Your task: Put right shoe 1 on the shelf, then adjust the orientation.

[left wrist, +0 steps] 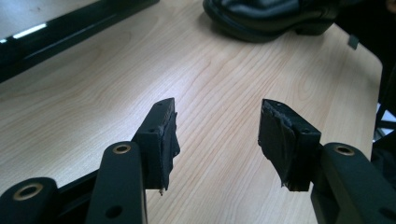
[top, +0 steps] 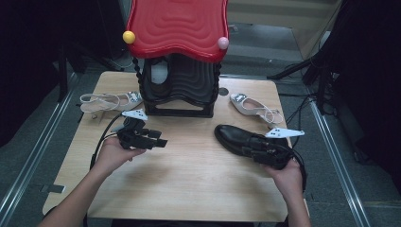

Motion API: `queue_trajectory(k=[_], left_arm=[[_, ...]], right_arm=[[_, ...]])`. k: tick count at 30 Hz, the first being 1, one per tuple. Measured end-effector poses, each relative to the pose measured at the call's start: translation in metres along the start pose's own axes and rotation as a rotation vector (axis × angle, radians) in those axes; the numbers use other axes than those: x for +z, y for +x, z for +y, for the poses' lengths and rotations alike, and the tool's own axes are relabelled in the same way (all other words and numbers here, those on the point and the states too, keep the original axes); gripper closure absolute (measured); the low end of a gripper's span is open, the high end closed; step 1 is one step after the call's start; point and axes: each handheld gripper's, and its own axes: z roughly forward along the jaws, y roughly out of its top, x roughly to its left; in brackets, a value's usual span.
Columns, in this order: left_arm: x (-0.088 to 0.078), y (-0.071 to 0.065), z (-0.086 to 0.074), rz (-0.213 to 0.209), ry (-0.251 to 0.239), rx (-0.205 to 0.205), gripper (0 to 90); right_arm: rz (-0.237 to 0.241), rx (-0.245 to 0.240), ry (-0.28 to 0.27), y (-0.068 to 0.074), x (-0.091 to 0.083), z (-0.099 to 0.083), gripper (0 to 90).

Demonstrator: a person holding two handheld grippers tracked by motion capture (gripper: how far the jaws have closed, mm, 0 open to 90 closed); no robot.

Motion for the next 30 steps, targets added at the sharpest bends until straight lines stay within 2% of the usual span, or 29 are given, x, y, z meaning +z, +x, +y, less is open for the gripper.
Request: queue_trajectory(k=[2,5,11,15,17,20,26,30], left_arm=[[0.002,0.0,0.001,-0.003,0.004,0.008,47.3],[0.003,0.0,0.002,-0.007,0.005,0.011,47.4],[0.004,0.002,0.001,-0.007,0.017,0.011,47.4],[0.004,0.003,0.0,-0.001,0.017,0.009,47.4],[0.004,0.003,0.0,-0.009,0.012,0.004,47.4],[0.004,0.003,0.0,-0.01,0.004,0.003,47.5],[0.004,0.003,0.0,-0.013,-0.002,0.002,47.5],[0.005,0.004,0.0,-0.016,0.002,0.0,47.6]], right_arm=[[-0.022,0.025,0.0,-0.005,-0.006,-0.003,55.5],[-0.02,0.039,-0.012,-0.009,-0.014,-0.007,57.3],[-0.063,0.025,-0.016,-0.013,-0.031,-0.009,57.3],[-0.088,0.04,-0.009,-0.021,-0.038,-0.015,57.0],[-0.103,0.041,0.008,-0.025,-0.037,-0.017,57.9],[-0.096,0.045,0.039,-0.027,-0.03,-0.02,58.4],[-0.096,0.013,0.083,-0.024,-0.014,-0.017,59.6],[-0.089,0.034,0.109,-0.026,-0.006,-0.014,61.9]])
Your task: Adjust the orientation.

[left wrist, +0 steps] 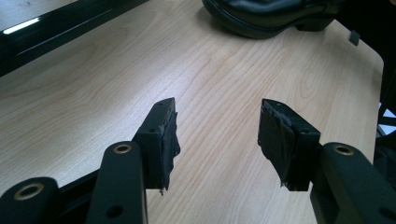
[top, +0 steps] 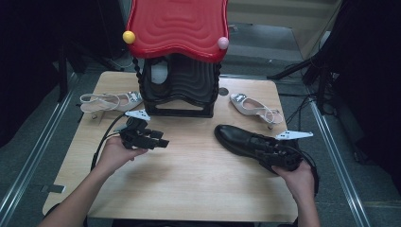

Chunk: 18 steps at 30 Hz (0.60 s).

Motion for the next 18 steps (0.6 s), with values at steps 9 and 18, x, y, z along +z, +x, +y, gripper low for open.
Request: queue_trajectory(k=[9,18], left_arm=[[-0.001,0.001,-0.002,0.004,-0.001,-0.01,47.6],[-0.005,0.004,-0.004,0.011,-0.01,-0.021,47.1]], right_arm=[[0.041,-0.003,0.025,-0.004,0.014,0.008,66.2],[0.149,0.074,0.034,-0.01,0.013,0.011,82.1]])
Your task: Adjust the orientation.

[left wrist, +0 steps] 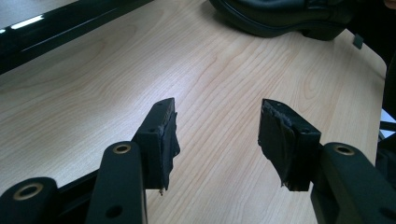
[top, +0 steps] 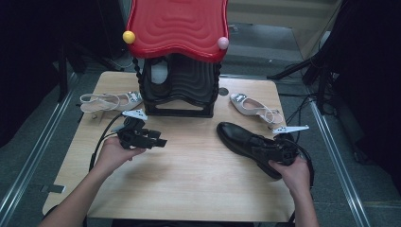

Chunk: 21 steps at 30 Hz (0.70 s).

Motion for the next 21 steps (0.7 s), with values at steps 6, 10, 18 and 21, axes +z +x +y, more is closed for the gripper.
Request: queue_trajectory(k=[6,10,18,21], left_arm=[[-0.001,0.0,0.0,0.004,-0.005,-0.01,47.3],[-0.003,-0.002,0.0,0.005,-0.01,-0.002,54.3],[-0.008,-0.005,-0.005,-0.007,-0.019,0.007,68.7],[-0.011,-0.007,-0.007,0.005,-0.029,0.004,71.6]], right_arm=[[0.006,0.006,-0.022,0.009,-0.004,0.004,82.7],[0.019,-0.014,-0.023,0.022,-0.002,0.009,82.6],[0.077,-0.053,0.0,0.049,0.019,0.025,82.4],[0.094,-0.075,0.012,0.059,0.029,0.031,82.3]])
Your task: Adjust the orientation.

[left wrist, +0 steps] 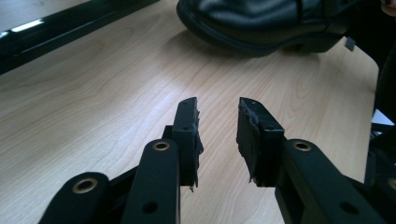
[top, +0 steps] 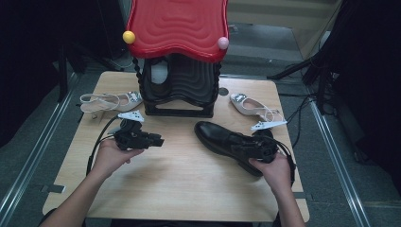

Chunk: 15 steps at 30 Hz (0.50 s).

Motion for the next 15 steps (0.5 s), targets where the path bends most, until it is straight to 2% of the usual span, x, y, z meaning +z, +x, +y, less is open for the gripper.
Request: queue_trajectory(k=[5,9,15], left_arm=[[-0.005,-0.002,-0.004,0.001,-0.013,0.0,80.0],[-0.006,-0.003,-0.007,0.017,-0.008,-0.003,79.8],[-0.009,-0.003,-0.009,0.012,-0.013,-0.021,80.2]], right_arm=[[0.019,-0.017,0.018,0.011,0.017,0.01,82.2],[0.033,-0.03,0.035,0.019,0.029,0.017,82.2],[0.05,-0.044,0.055,0.03,0.047,0.026,82.1]])
